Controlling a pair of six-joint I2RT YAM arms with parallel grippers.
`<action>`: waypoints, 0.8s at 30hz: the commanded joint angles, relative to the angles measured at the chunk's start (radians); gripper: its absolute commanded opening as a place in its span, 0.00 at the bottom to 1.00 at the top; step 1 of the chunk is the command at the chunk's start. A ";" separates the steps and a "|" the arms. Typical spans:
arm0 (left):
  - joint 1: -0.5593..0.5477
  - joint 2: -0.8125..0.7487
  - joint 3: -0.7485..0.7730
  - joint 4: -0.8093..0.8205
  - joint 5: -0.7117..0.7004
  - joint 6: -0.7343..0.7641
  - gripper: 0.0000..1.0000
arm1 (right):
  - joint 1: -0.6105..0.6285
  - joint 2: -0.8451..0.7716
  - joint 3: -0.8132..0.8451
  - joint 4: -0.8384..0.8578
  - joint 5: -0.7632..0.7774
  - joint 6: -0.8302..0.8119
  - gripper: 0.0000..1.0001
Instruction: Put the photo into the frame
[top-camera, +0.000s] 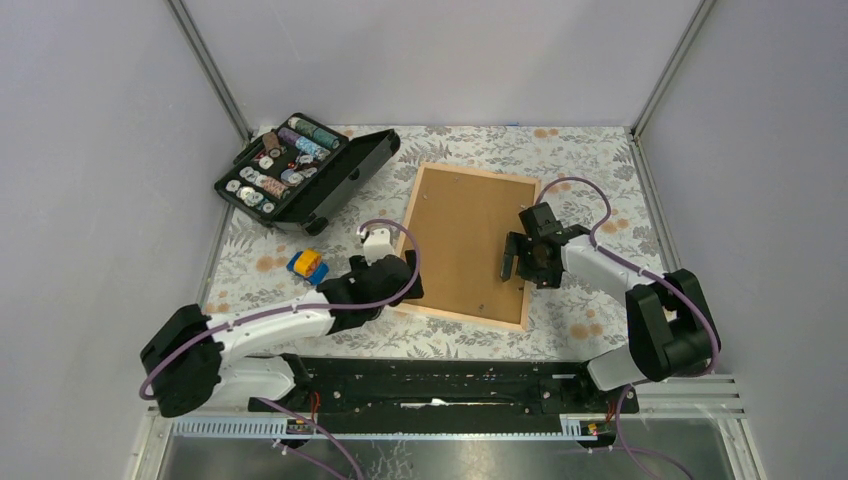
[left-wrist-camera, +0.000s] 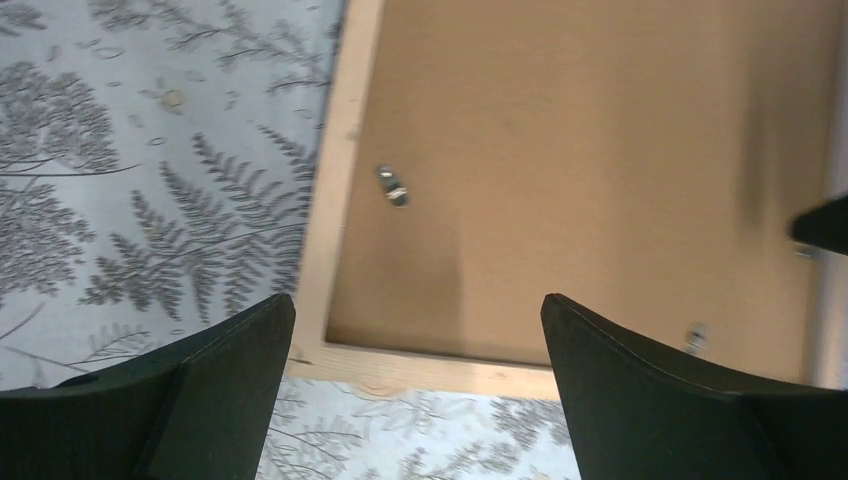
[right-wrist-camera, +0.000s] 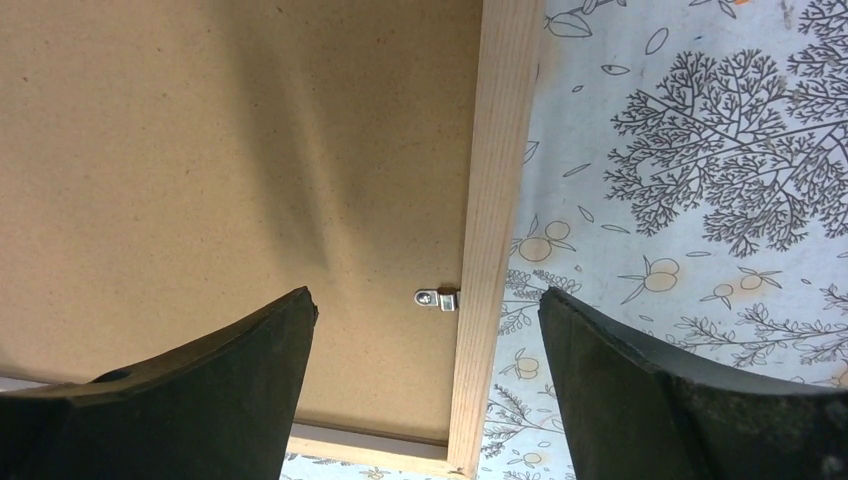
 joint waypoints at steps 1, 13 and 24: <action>0.053 0.071 0.025 0.002 0.012 0.023 0.99 | 0.002 0.021 -0.001 0.036 -0.002 -0.001 0.90; 0.084 0.239 0.019 0.133 0.265 -0.011 0.99 | -0.055 0.059 -0.003 0.083 -0.078 -0.030 0.91; -0.046 0.279 0.002 0.340 0.382 -0.074 0.98 | -0.107 0.112 0.087 0.080 -0.114 -0.065 0.93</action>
